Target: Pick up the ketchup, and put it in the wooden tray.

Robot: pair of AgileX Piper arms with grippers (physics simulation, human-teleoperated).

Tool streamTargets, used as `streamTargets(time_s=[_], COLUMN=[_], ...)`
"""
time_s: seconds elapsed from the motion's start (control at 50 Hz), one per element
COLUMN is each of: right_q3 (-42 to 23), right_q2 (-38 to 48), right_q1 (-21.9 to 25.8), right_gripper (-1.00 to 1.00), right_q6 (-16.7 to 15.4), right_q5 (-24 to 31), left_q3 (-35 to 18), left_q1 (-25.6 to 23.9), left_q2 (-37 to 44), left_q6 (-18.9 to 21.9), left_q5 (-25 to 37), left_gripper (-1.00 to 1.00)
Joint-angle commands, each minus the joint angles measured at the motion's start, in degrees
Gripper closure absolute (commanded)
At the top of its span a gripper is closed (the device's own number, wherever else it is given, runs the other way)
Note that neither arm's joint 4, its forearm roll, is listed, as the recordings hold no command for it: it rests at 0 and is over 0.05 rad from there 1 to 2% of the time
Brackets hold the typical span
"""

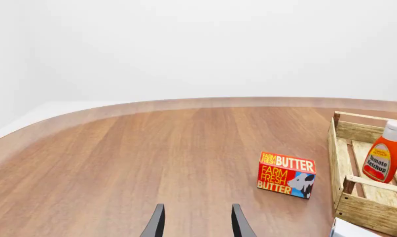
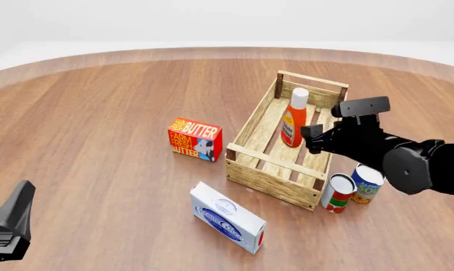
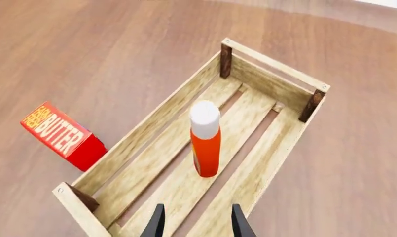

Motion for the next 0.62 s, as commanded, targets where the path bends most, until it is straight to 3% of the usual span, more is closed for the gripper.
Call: streamTargets(time_s=[0.02,0.2,0.46,0.62], right_q3=[7.84,14.48,26.68,31.68], right_q2=[-9.41,-17.23,-23.9,-34.19], right_q1=[0.96,0.98,0.02,-0.21], right_gripper=[-1.0,-1.0,-1.0,-1.0], right_q6=[0.96,2.39,5.2,6.62], right_q5=[-0.17,-0.87,-6.42,-2.14], left_q3=[0.0,0.0,0.0,0.0], left_q1=[0.0,0.0,0.0,0.0], left_q2=[0.0,0.0,0.0,0.0], left_q6=[0.0,0.0,0.0,0.0], left_q5=[0.0,0.0,0.0,0.0], left_gripper=[-1.0,-1.0,-1.0,-1.0])
